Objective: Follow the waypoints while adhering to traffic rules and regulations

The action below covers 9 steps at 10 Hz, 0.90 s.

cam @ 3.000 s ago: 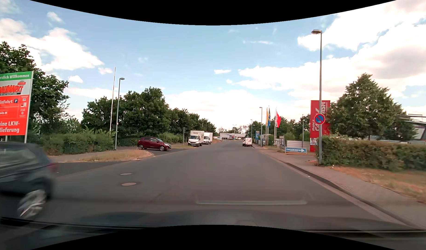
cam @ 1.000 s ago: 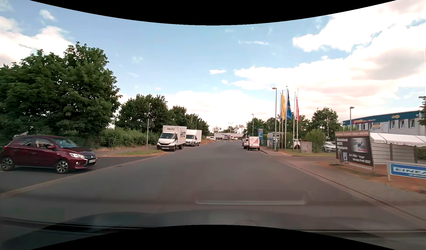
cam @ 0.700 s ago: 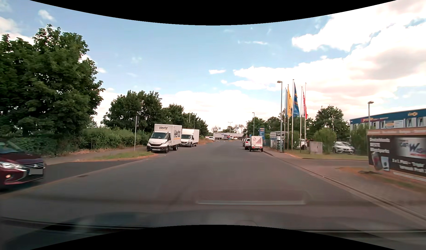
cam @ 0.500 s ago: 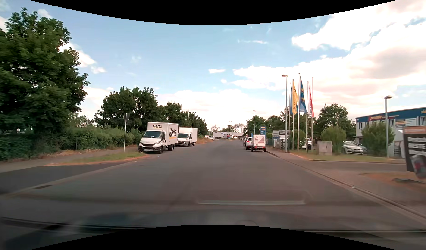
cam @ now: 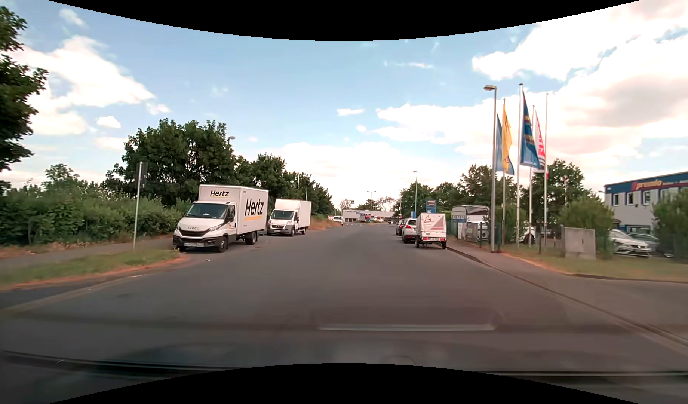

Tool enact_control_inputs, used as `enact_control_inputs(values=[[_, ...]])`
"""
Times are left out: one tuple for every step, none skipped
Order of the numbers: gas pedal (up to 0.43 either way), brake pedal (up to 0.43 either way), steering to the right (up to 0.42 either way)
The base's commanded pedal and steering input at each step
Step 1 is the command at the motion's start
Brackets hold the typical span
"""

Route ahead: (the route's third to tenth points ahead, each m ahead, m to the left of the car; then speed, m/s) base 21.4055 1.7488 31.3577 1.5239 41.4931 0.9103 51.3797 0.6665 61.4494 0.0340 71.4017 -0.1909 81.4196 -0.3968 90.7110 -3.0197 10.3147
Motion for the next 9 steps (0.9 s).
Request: enact_control_inputs(values=[[0.067,0.0,0.001],[0.039,0.0,0.001],[0.0,0.0,0.001],[0.0,0.0,0.001],[0.0,0.0,0.001],[0.0,0.0,0.001],[0.0,0.0,0.001],[0.0,0.0,0.001],[0.0,0.0,0.001]])
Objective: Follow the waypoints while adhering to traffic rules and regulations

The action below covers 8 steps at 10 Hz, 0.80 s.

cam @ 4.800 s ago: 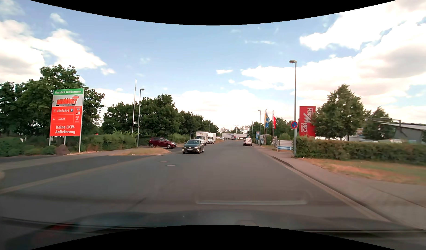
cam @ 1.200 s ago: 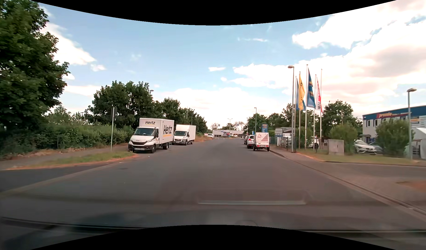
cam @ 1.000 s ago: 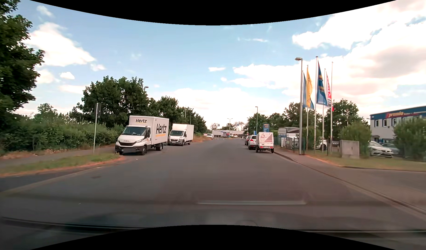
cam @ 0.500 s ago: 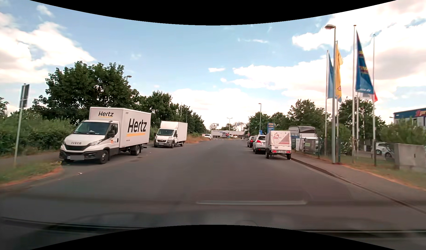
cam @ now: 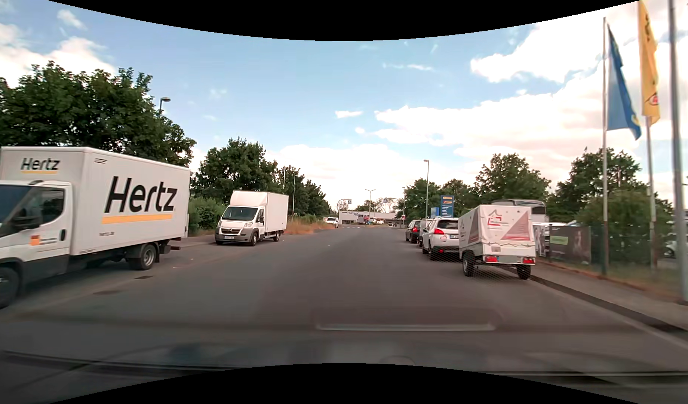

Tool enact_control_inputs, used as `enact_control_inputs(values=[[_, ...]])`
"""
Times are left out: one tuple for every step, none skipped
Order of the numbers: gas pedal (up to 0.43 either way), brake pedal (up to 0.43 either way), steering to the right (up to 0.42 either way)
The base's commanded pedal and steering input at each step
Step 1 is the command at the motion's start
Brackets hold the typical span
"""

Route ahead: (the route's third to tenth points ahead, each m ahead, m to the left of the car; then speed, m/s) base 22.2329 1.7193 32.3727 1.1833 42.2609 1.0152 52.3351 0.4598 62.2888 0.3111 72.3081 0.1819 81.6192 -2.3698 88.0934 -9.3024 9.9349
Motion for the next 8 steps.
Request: enact_control_inputs(values=[[0.0,0.0,0.001],[0.0,0.0,0.001],[0.0,0.0,0.001],[0.0,0.0,0.001],[0.0,0.0,0.002],[0.008,0.0,0.004],[0.02,0.0,0.008],[0.02,0.0,0.011]])
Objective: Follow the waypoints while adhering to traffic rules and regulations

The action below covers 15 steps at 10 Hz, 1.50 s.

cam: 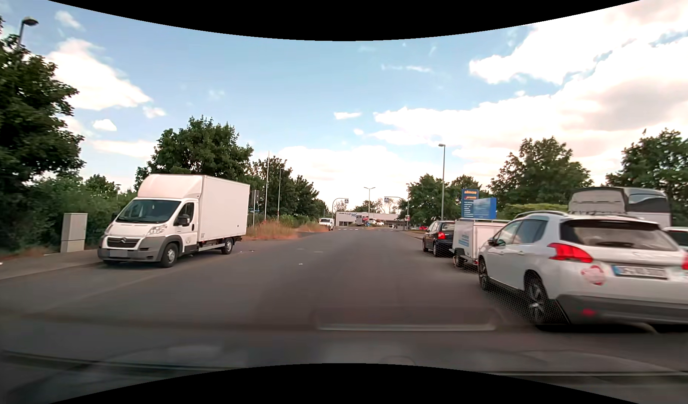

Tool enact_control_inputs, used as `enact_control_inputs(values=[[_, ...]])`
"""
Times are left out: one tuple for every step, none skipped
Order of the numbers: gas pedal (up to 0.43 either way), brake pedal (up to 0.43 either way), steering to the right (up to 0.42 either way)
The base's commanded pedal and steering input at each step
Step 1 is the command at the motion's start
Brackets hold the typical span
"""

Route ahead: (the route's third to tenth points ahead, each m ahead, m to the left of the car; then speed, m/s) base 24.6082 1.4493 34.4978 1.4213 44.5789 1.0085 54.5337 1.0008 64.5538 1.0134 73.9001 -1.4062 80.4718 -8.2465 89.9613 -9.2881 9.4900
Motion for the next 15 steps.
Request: enact_control_inputs(values=[[0.02,0.0,0.011],[0.02,0.0,0.012],[0.028,0.0,0.011],[0.028,0.0,0.011],[0.028,0.0,0.011],[0.039,0.0,0.012],[0.039,0.0,0.012],[0.039,0.0,0.012],[0.039,0.0,0.012],[0.039,0.0,0.012],[0.039,0.0,0.012],[0.039,0.0,0.012],[0.039,0.0,0.012],[0.039,0.0,0.012],[0.047,0.0,0.011]])
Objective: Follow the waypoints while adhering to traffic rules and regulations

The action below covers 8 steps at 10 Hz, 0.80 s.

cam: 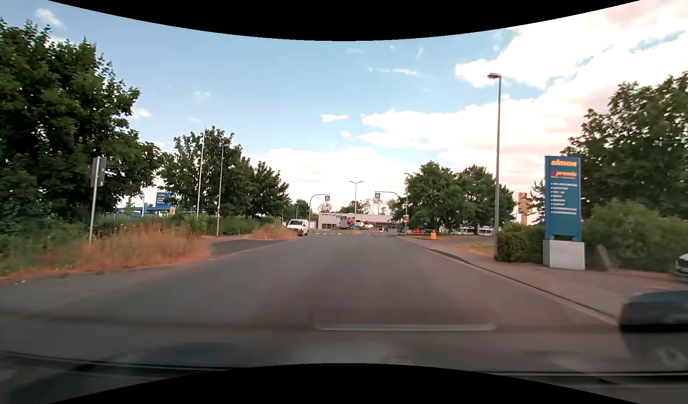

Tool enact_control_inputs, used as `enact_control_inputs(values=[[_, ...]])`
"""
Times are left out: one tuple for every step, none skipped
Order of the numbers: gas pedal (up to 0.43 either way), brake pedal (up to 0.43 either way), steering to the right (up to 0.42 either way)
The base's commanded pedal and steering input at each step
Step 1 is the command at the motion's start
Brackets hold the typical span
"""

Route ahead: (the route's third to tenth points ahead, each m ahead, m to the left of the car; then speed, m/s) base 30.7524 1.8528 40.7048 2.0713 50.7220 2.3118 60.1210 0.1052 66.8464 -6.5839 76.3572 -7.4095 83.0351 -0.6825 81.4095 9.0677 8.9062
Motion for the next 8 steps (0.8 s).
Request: enact_control_inputs(values=[[0.047,0.0,0.012],[0.047,0.0,0.012],[0.047,0.0,0.012],[0.047,0.0,0.012],[0.047,0.0,0.012],[0.047,0.0,0.012],[0.047,0.0,0.011],[0.047,0.0,0.01]])
